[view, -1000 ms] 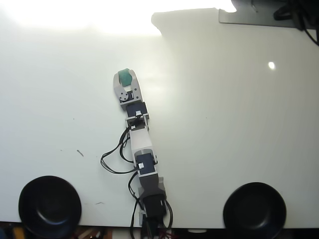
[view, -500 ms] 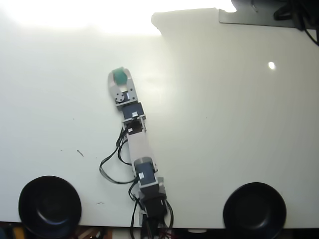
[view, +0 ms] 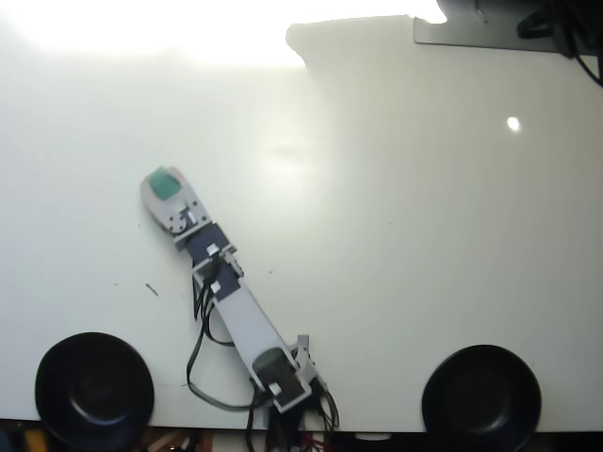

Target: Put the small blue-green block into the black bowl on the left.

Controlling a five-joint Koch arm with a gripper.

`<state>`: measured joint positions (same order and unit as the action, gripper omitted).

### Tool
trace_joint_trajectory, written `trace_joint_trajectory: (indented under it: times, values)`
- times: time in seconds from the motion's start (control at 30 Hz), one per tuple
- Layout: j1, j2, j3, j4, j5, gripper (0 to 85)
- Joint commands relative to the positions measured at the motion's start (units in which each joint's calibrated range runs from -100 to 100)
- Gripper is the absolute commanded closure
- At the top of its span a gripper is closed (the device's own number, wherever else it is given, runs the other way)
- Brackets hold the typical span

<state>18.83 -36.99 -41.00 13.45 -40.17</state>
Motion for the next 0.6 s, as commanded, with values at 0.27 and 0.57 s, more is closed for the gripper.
trace_joint_trajectory:
  times: [0.27, 0.57]
  values:
    - [8.06, -20.26, 0.79, -8.95, 3.37, 82.1]
    - [15.58, -29.37, 1.16, -14.87, 5.03, 82.1]
